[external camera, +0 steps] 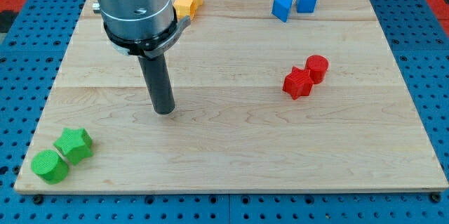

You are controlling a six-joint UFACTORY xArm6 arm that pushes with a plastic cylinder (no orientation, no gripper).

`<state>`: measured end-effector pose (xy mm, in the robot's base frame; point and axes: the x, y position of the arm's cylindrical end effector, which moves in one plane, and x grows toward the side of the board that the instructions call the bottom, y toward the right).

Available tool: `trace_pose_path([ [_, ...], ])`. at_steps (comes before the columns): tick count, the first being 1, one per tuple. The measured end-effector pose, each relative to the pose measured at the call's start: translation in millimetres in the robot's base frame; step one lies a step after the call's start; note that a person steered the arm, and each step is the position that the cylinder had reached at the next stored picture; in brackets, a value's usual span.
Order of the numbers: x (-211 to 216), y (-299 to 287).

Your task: Move your arm to the right side of the blue cube

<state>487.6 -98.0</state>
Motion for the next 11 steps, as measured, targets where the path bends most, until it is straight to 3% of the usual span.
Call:
trace_pose_path([
  [3, -35.9, 47.3],
  [4, -3.3, 77.9],
  [5, 30.5, 151.1],
  [7, 15.2, 337.4],
  [9, -130.9, 443.1],
  [11, -285.8, 422.2],
])
